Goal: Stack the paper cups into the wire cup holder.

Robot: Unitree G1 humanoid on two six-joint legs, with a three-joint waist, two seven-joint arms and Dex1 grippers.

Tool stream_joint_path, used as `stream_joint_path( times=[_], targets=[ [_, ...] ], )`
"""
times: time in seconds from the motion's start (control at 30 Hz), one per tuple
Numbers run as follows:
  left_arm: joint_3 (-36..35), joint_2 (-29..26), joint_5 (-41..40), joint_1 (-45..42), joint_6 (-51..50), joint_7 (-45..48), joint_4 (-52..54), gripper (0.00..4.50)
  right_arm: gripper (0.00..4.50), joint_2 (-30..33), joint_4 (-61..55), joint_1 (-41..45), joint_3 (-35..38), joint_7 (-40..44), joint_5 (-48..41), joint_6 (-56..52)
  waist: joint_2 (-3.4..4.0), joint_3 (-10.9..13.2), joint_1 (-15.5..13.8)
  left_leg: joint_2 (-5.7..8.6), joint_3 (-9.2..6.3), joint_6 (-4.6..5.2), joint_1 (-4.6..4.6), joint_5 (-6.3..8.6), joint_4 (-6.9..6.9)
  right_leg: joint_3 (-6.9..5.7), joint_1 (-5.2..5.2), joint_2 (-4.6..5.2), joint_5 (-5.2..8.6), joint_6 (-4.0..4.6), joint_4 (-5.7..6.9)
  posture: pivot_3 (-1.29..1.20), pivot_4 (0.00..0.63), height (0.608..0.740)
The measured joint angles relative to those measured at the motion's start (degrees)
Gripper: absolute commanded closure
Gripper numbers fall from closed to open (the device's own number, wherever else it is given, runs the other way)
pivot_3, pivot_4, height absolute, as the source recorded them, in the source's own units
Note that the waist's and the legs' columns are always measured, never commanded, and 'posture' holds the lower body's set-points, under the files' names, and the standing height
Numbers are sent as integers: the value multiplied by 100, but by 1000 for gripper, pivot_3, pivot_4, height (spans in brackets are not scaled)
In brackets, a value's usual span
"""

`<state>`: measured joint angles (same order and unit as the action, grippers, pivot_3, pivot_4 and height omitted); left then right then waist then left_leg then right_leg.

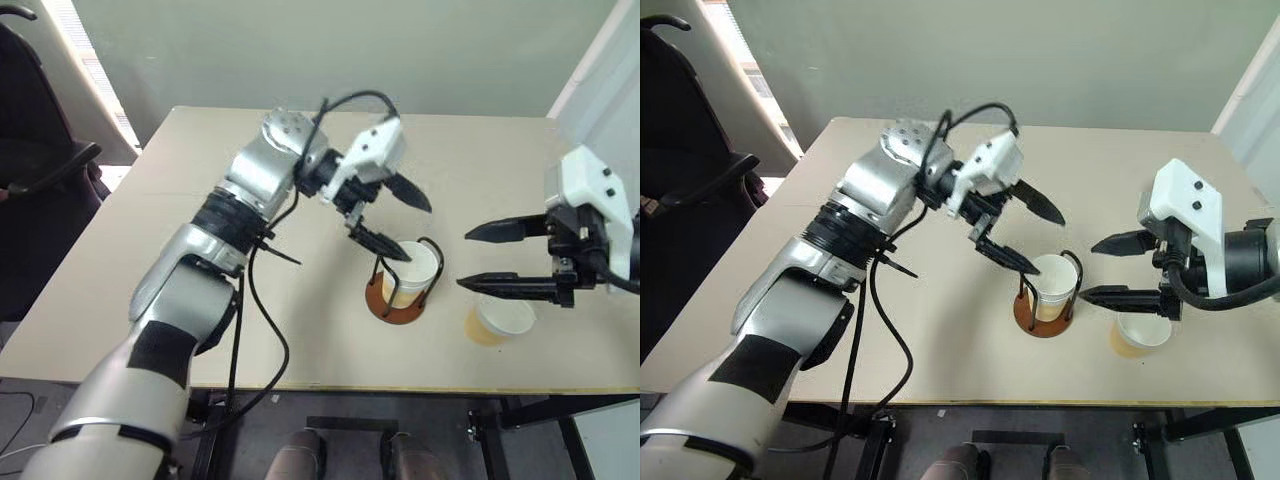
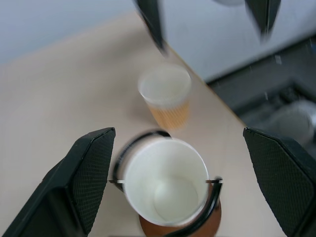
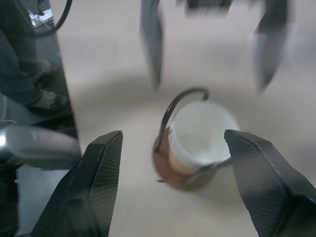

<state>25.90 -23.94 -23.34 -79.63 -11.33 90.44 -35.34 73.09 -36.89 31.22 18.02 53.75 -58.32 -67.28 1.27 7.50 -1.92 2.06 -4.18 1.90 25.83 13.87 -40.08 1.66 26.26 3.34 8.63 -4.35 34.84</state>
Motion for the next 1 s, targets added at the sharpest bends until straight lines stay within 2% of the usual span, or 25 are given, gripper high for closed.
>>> stream_joint_path(
  times=[0.1,0.23,0.33,0.37,0.43,0.57,0.73,0.93,1.0],
  targets=[
    [-368,-208,-11,122,-259,0,82,41,1091,171,-297,-666,157,20,138,30,6,-4,0,0,-1,-2,-2,2,2,0,0,-1,3,-3,0,0,150,740],
    [-771,-577,-10,565,-772,-16,354,41,1091,443,-582,-1807,171,149,921,443,11,-7,0,2,-3,-3,-4,2,-7,2,-4,0,3,-3,1,0,150,740],
    [-919,-769,2,862,-1055,-67,700,0,529,571,-610,-2525,169,320,1539,856,11,-7,-12,5,-4,-1,-9,3,-12,2,-12,1,1,-2,-1,0,150,740],
    [-979,-854,4,956,-1176,-106,865,0,207,586,-597,-2741,174,405,1765,1030,11,-7,-12,6,-2,0,-11,2,-12,4,-13,1,0,-1,0,0,150,740],
    [-1129,-1007,-1,1129,-1345,-187,1151,0,49,597,-545,-3002,159,496,2065,1281,11,-7,-5,6,0,1,-29,3,-10,5,-25,1,0,-1,2,0,150,740],
    [-1322,-1293,3,1476,-1512,-265,1673,0,49,607,-352,-3160,13,549,2571,1752,11,-7,6,5,0,4,-66,5,-4,7,-58,-1,2,1,1,0,150,740],
    [-1392,-1569,20,1861,-1547,-329,2025,0,49,664,-33,-3160,-630,573,3180,2250,10,-6,7,6,0,11,-82,10,-6,8,-78,-1,4,3,-1,0,150,740],
    [-1392,-1795,121,2063,-1529,-304,2291,0,49,556,134,-2605,-1511,537,3625,2534,10,-6,29,7,-2,13,-88,10,-2,10,-81,-2,1,8,0,0,150,740],
    [-1392,-1794,124,2064,-1533,-318,2298,0,406,508,246,-2462,-1774,538,3813,2656,10,-6,27,8,-4,14,-88,9,-3,10,-82,-1,-3,8,-1,0,150,740]
  ],
)
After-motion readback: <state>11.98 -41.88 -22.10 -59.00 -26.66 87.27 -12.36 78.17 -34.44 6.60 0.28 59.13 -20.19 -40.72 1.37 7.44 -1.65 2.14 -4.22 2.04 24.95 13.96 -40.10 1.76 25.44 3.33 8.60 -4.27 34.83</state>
